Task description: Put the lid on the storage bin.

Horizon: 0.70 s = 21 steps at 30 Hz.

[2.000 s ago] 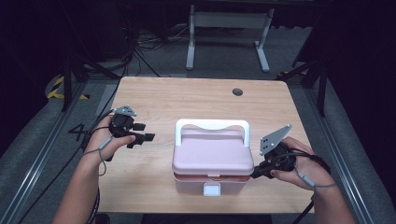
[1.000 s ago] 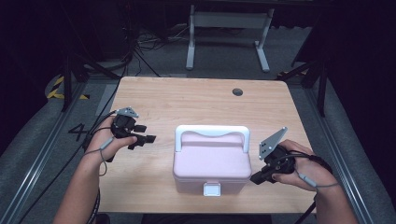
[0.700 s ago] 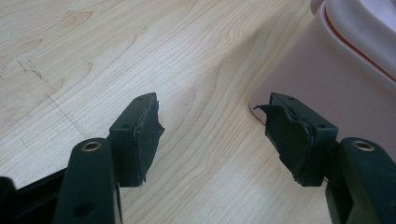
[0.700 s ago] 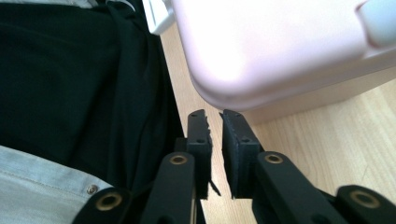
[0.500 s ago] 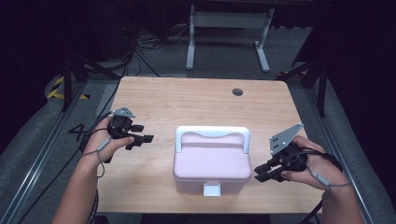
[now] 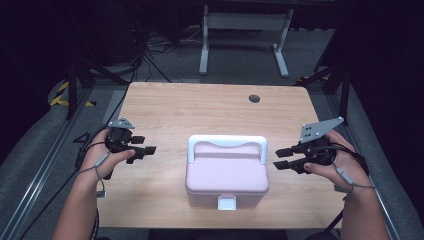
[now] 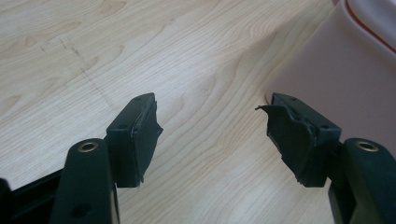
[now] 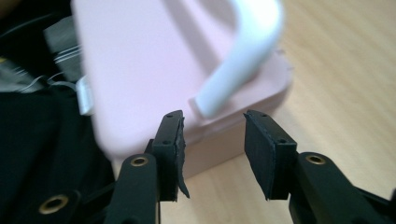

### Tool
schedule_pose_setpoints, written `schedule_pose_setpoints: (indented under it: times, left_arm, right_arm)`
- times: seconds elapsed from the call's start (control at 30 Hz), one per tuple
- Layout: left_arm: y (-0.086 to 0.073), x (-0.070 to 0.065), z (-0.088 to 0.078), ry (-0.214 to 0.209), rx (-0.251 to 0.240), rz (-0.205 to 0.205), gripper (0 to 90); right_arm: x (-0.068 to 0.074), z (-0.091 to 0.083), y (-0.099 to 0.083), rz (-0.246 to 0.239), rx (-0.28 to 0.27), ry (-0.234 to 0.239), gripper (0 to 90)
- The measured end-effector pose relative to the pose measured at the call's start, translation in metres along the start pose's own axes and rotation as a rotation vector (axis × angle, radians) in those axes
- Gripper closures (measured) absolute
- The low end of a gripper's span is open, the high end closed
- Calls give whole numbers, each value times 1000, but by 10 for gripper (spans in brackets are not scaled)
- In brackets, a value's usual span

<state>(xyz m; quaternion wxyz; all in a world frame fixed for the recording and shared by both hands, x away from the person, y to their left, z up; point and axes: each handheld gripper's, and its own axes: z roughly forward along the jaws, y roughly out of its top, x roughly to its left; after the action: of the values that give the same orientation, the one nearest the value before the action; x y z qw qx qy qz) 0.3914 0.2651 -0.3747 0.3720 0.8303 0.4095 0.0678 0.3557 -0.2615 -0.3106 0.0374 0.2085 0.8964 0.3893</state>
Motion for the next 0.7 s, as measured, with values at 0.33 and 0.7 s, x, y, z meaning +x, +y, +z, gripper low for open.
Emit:
schedule_pose_setpoints:
  times: [0.33, 0.7]
  left_arm:
    - [-8, 9, 1, 23, 11, -26, 339]
    - [-12, 20, 10, 62, 45, -52, 337]
  right_arm:
    - [-35, 1, -12, 116, -49, -178, 488]
    - [-80, 10, -43, 226, -80, -287, 396]
